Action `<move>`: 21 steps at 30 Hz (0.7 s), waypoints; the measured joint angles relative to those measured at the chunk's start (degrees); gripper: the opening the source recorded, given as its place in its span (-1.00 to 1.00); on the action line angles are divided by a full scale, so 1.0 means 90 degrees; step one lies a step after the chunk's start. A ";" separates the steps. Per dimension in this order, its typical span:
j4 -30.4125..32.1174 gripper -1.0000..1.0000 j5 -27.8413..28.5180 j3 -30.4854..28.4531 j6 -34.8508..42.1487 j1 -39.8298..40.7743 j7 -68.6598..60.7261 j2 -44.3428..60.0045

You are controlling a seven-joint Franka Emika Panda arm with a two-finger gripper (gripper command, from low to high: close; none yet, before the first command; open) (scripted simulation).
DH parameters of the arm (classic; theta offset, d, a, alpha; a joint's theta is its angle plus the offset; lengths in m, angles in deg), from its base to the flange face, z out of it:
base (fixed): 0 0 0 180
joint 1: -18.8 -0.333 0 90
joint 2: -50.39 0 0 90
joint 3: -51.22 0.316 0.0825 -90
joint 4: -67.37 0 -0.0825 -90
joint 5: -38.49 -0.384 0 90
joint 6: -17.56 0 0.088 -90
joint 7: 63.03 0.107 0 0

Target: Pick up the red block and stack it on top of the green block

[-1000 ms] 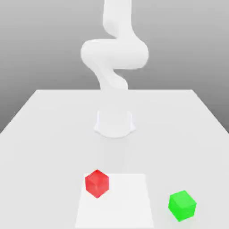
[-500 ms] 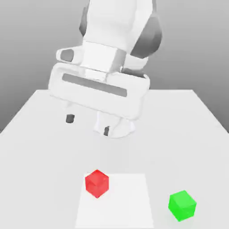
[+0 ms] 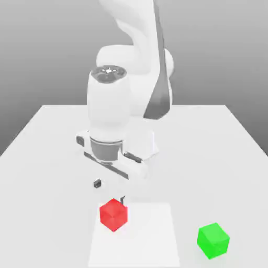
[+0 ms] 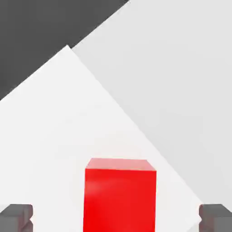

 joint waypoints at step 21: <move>-0.0194 -1.00 0.0964 -0.0736 -0.1320 -0.0467 0.0722 0.1562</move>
